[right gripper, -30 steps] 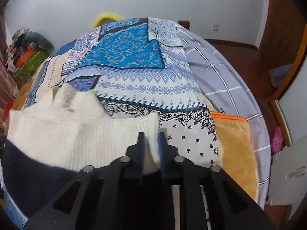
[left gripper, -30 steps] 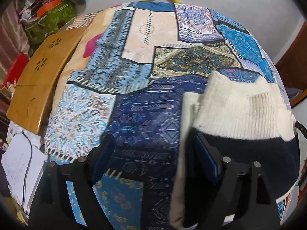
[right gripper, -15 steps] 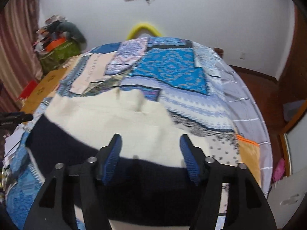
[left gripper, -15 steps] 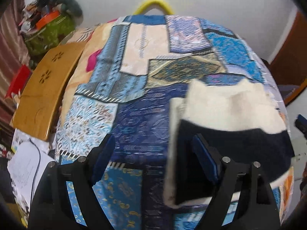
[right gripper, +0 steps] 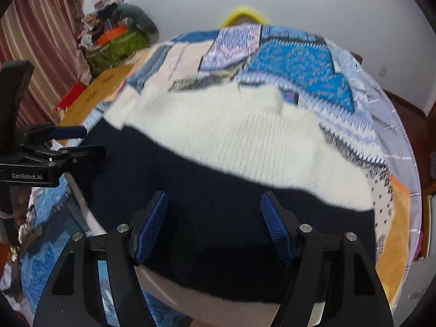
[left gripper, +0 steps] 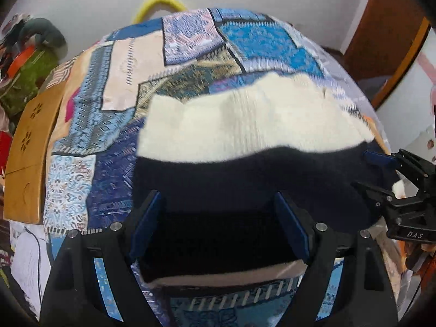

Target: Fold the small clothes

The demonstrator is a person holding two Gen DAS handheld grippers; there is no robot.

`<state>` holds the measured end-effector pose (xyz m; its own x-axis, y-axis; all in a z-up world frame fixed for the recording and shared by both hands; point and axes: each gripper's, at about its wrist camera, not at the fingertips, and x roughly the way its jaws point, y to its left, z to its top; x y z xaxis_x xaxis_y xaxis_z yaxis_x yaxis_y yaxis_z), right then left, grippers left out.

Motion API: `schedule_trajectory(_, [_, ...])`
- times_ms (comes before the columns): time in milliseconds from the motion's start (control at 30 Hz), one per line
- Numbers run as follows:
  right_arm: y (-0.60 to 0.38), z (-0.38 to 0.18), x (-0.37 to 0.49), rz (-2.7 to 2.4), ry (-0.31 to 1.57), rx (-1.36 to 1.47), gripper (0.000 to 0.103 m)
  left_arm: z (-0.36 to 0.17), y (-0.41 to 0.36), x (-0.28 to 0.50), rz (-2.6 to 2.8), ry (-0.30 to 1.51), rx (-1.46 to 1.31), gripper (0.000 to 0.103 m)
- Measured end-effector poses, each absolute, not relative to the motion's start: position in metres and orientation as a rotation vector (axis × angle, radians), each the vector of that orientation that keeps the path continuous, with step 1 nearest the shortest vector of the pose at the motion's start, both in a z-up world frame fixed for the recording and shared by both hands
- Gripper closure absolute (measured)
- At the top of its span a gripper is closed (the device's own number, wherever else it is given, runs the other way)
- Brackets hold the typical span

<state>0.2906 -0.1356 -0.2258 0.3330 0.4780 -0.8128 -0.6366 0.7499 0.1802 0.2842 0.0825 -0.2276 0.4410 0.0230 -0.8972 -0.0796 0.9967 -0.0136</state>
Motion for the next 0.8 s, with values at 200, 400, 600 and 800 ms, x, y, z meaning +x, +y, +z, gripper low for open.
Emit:
schedule_trajectory(200, [-0.151, -0.235, 0.291, 0.725, 0.996, -0.145, 0.035, -0.244, 0.083, 0.283, 0.083, 1.135, -0.051, 0.015])
schedule_trajectory(400, [-0.172, -0.236, 0.291, 0.69, 1.011, -0.096, 0.035, -0.246, 0.091, 0.279, 0.089, 1.134, -0.066, 0.011])
schedule_trajectory(600, [-0.2, -0.239, 0.291, 0.637, 1.038, -0.035, 0.028, -0.245, 0.1, 0.269, 0.094, 1.134, -0.098, 0.011])
schedule_trajectory(800, [-0.23, -0.241, 0.289, 0.578, 1.067, 0.028, 0.026, -0.24, 0.119, 0.256, 0.143, 1.14, -0.129, 0.01])
